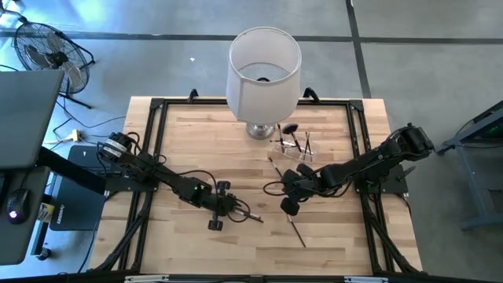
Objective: Put items in baskets/containers
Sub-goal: Put the eyeshadow brush into the transparent organizer
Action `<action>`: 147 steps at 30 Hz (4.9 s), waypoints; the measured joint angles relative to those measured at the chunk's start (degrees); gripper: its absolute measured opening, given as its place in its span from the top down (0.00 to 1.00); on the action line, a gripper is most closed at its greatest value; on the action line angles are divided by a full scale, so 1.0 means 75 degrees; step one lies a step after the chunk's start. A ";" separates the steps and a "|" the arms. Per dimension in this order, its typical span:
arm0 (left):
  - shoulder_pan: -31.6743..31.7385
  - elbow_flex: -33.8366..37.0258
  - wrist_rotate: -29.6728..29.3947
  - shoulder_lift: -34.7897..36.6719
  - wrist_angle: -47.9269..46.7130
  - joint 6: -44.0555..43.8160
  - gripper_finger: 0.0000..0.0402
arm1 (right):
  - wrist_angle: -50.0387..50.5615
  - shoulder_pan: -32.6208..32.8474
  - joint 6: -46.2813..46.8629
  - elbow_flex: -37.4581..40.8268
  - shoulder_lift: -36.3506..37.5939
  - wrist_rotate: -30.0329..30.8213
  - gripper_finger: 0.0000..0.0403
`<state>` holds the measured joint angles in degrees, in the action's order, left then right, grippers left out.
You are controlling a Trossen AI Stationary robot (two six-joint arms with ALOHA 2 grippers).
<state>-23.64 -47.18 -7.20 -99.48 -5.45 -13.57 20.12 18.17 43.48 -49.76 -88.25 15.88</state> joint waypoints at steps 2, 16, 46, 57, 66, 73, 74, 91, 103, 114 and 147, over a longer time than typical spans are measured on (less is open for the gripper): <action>0.0000 -0.0005 0.0002 -0.0127 -0.0010 -0.0148 1.00 | -0.0002 0.0000 0.0000 0.0000 0.0001 0.0000 0.98; 0.0006 -0.0005 0.0116 -0.0390 -0.0030 -0.0624 1.00 | -0.0140 0.0486 0.0475 -0.0003 0.0063 -0.0757 1.00; -0.0003 0.0012 0.0093 -0.0452 0.0070 -0.0629 1.00 | -0.1790 0.2049 0.1820 -0.1221 -0.2889 0.0636 0.87; -0.0003 0.0030 0.0093 -0.0487 0.0346 -0.0649 1.00 | -0.2289 0.1890 -0.0500 -0.1221 -0.3079 0.0868 0.69; -0.0003 0.0030 0.0093 -0.0496 0.0398 -0.0658 1.00 | -0.2327 0.1473 -0.1428 -0.1218 -0.3092 0.0581 0.77; -0.0003 0.0036 0.0090 -0.0502 0.0495 -0.0658 1.00 | -0.2617 0.1310 -0.1609 -0.1218 -0.3211 0.0300 0.87; -0.0003 0.0036 0.0087 -0.0505 0.0555 -0.0658 1.00 | -0.2685 0.1309 -0.1609 -0.1218 -0.3221 0.0294 0.89; 0.0000 0.0036 0.0188 -0.0449 0.0735 -0.0091 0.93 | -0.2713 0.1328 -0.1005 -0.1230 -0.3308 0.0207 0.97; -0.0004 0.0042 0.0132 0.1707 -0.1420 -0.0601 0.66 | -0.2591 0.1372 -0.0664 -0.1201 -0.3078 0.0350 0.97; -0.0400 0.0087 -0.2565 0.4578 -0.2433 -0.1432 0.64 | -0.1954 0.2149 0.0403 -0.1153 -0.1927 0.2774 0.97; 0.0458 0.0188 -0.1411 0.1497 0.9259 0.0902 0.64 | -1.2288 0.0784 -0.4407 0.2421 0.0382 0.0384 0.97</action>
<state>-20.20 -45.77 -17.78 -88.25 63.99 -6.81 -72.04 24.05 10.43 -31.60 -85.38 18.76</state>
